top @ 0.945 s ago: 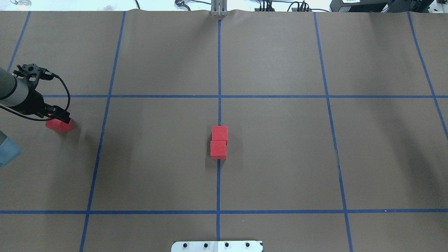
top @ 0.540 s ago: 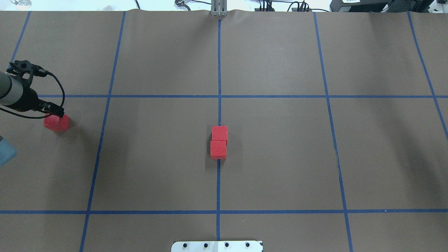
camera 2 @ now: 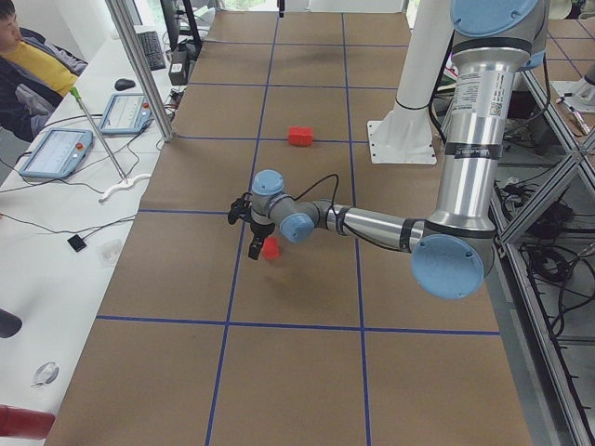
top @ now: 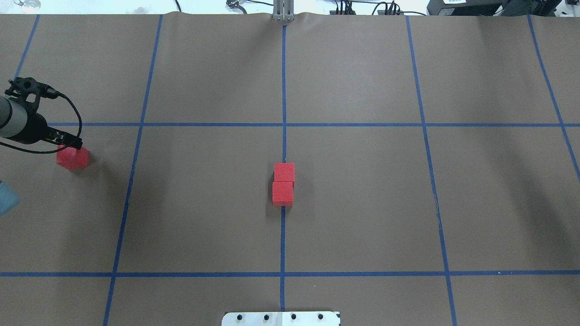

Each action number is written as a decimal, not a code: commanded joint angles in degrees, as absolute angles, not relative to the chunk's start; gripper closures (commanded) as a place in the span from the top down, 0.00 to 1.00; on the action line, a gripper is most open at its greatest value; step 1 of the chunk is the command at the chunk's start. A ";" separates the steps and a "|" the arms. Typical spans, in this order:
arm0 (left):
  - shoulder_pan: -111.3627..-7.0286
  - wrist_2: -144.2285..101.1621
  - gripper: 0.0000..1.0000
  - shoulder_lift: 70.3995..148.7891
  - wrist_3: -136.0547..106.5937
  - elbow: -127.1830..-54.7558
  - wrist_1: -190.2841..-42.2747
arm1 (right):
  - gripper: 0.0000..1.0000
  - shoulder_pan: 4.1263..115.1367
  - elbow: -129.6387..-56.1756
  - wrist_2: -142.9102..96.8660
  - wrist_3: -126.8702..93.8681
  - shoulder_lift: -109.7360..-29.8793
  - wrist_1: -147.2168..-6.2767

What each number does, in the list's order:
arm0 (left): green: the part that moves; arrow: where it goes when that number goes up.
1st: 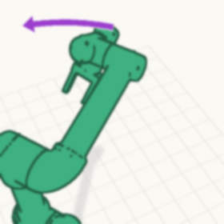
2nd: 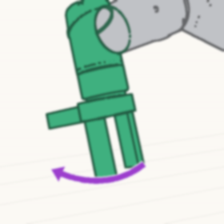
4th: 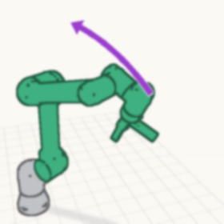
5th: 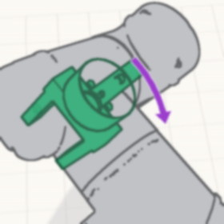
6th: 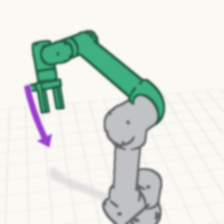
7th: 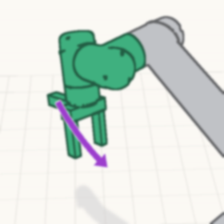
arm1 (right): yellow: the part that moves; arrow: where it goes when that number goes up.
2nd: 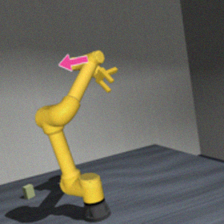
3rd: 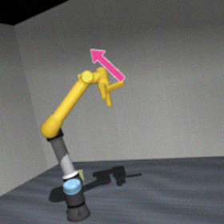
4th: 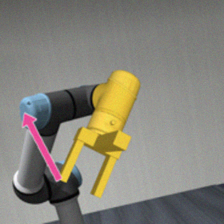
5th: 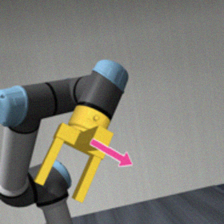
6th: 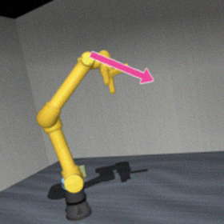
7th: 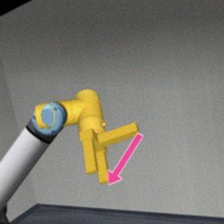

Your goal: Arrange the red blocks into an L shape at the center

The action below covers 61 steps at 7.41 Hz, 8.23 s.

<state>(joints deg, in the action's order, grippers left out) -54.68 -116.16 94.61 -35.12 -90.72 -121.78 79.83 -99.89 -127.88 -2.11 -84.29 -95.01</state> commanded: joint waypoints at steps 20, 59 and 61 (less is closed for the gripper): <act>-54.05 -120.60 0.00 95.43 -46.41 -96.85 -121.20 | 0.99 79.80 -98.35 -127.88 -2.11 -82.79 -94.92; -30.67 -114.26 0.03 135.26 17.31 -82.80 -101.25 | 0.99 90.70 -98.17 -130.61 -1.85 -93.34 -94.92; -30.59 -114.26 0.03 135.35 17.31 -82.71 -101.16 | 0.99 90.70 -98.09 -130.61 -1.85 -93.25 -94.92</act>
